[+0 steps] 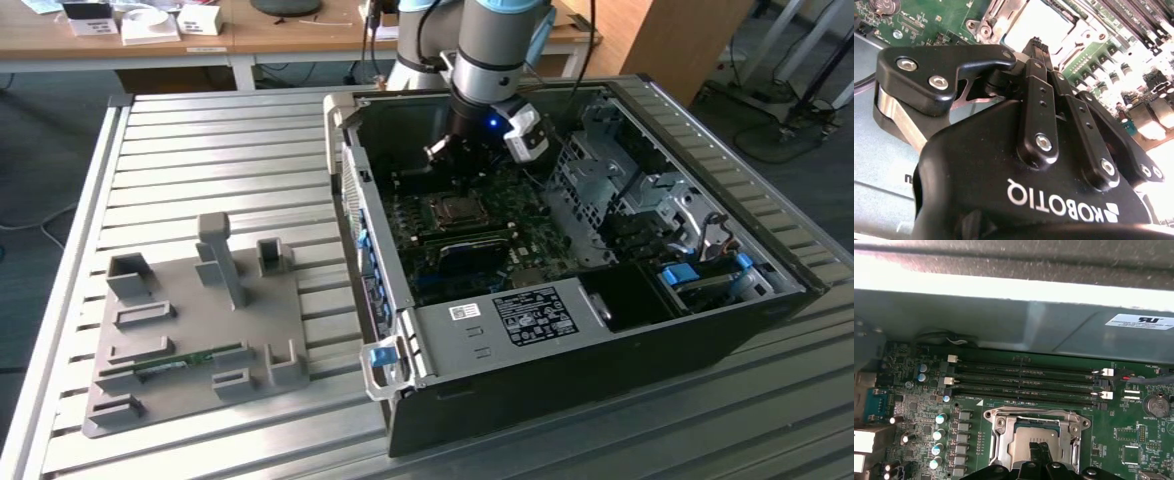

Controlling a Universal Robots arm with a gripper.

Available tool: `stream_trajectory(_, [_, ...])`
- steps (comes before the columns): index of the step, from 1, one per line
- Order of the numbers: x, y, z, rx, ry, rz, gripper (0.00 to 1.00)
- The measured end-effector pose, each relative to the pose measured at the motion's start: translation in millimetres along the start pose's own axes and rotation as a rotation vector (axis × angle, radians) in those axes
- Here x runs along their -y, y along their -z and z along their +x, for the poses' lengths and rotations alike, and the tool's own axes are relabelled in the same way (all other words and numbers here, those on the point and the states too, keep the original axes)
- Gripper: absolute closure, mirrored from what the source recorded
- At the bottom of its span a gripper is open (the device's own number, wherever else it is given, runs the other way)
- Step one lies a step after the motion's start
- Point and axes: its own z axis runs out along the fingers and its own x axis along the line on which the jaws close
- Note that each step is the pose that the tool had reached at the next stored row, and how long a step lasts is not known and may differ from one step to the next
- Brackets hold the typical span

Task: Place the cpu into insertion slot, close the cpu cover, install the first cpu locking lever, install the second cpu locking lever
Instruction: 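Install the second cpu locking lever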

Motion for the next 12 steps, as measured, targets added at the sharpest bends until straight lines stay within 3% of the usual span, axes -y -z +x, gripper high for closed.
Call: stream_trajectory(12, [-0.5,5.1,-0.3,0.0001,0.0,-0.0002,0.89])
